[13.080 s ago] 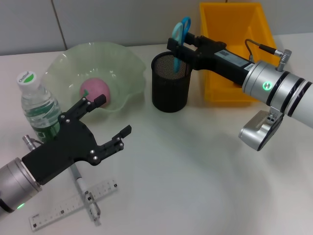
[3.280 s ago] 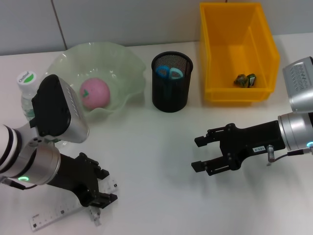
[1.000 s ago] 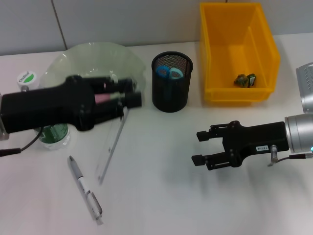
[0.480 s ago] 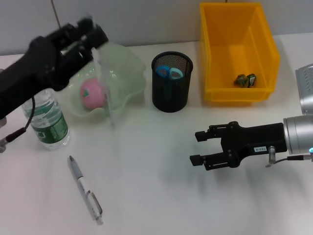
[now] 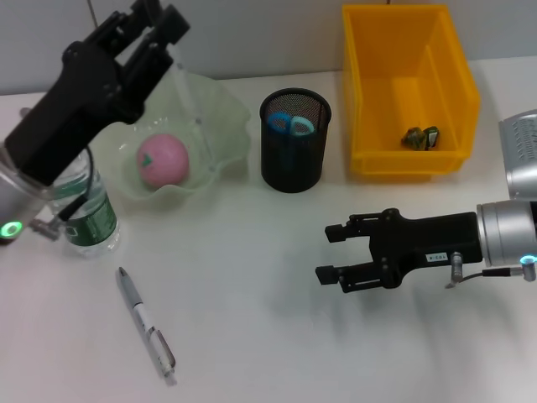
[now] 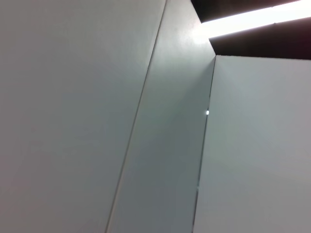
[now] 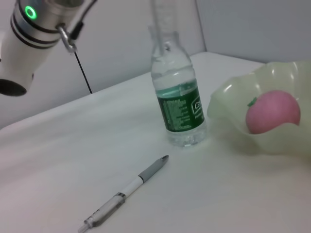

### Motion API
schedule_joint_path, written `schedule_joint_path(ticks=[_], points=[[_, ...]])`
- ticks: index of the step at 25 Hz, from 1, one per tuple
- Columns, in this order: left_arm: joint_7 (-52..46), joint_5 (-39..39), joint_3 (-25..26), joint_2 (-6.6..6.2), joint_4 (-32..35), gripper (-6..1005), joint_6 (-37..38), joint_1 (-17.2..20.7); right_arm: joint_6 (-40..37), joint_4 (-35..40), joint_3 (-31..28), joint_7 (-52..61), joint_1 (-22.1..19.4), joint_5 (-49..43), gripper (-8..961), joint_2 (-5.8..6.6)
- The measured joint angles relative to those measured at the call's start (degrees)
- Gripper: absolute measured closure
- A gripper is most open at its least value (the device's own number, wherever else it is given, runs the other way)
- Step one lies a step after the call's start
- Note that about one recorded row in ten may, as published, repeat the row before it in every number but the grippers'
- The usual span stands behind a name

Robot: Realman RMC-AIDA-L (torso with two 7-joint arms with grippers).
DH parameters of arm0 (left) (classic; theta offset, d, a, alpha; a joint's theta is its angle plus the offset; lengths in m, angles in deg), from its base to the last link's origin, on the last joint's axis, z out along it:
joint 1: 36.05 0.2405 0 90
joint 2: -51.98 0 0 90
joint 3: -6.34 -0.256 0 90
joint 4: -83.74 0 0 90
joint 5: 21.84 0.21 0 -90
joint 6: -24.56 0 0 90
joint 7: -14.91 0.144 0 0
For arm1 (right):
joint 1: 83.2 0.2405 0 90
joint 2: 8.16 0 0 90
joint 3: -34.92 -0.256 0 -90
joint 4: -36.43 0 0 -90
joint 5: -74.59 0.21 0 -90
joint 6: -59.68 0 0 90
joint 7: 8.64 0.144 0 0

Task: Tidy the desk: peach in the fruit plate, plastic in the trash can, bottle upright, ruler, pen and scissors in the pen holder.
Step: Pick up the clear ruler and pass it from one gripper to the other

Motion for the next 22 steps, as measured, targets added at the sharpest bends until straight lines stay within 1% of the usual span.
schedule_joint_path(ticks=[1,2,3,4,5,6,8,9,10,11,12,13,14,15,16,17,18,19,20,21,22], points=[[1.42,-2.13,-2.01,0.0,-0.59,609,-0.69,-0.53,0.28,0.36,-0.22,-0.49,-0.38,-0.02,200,-0.23],[3.75,-6.36,-5.89,0.0,-0.94,609,-2.79,-1.41,0.83,1.22,-0.62,-1.09,-1.01,-0.02,200,-0.53],[3.75,-6.36,-5.89,0.0,-0.94,609,-2.79,-1.41,0.83,1.22,-0.62,-1.09,-1.01,-0.02,200,-0.53],[5.41,-10.65,-9.56,0.01,-0.58,609,-4.93,-1.98,1.2,1.78,-1.01,-1.41,-1.45,-0.02,200,-0.74],[5.41,-10.65,-9.56,0.01,-0.58,608,-4.93,-1.98,1.49,2.27,-1.41,-1.82,-1.87,-0.02,200,-0.92],[6.06,-12.62,-11.07,0.01,-0.34,608,-5.79,-2.19,1.69,2.62,-1.76,-2.17,-2.25,-0.02,200,-1.11],[7.95,-18.49,-15.54,0.0,0.49,608,-8.43,-2.84,1.99,3.4,-2.73,-3.1,-3.08,-0.05,200,-1.55],[9.07,-21.58,-17.89,0.0,1.14,608,-10.08,-3.11,2.13,3.81,-3.78,-3.99,-3.78,-0.08,200,-2.04],[9.07,-21.58,-17.89,0.0,1.14,608,-10.08,-3.11,2.13,3.81,-3.78,-3.99,-3.78,-0.08,200,-2.04],[9.07,-21.58,-17.89,0.0,1.14,608,-10.08,-3.11,2.17,3.98,-4.57,-4.55,-4.12,-0.09,200,-2.3],[12.52,-27.6,-23.72,0.01,3.74,608,-14.27,-3.32,2.2,4.03,-5.58,-5.15,-4.42,-0.1,200,-2.65],[12.52,-27.6,-23.72,0.01,3.74,608,-14.27,-3.32,2.25,4.08,-7.27,-6.27,-4.93,-0.1,200,-3.23],[14.64,-30.29,-26.39,0.01,5.15,608,-15.99,-3.18,2.22,4.11,-10.61,-9.23,-6.13,-0.03,200,-4.62],[16.52,-32.5,-28.73,0.01,6.17,608,-17.17,-3.01,2.12,4.2,-12.27,-10.89,-6.77,0.07,200,-5.33],[16.52,-32.5,-28.73,0.01,6.17,607,-17.17,-3.01,2.12,4.2,-12.27,-10.89,-6.77,0.07,200,-5.33],[21.54,-38.89,-34.3,0.0,7.89,607,-19.55,-2.39,1.72,4.74,-15.93,-14.76,-8.56,0.26,200,-7.37],[22.38,-40.49,-35.49,0.01,8.26,607,-20.01,-2.18,1.72,4.74,-15.93,-14.76,-8.56,0.26,200,-7.37],[23.72,-42.75,-37.08,0.0,8.74,607,-20.71,-1.92,1.39,5.84,-19.11,-18.75,-10.49,0.34,200,-9.68],[24.89,-44.85,-38.74,0.0,9.19,607,-21.19,-1.7,1.39,5.84,-19.11,-18.75,-10.49,0.34,200,-9.68],[27.5,-48.91,-41.87,0.0,9.99,607,-22.0,-1.34,1.16,6.23,-20.11,-20.13,-11.23,0.41,200,-10.51],[28.2,-49.92,-42.57,0.0,10.16,607,-22.17,-1.28,0.86,6.49,-20.82,-21.27,-11.76,0.6,200,-11.19]])
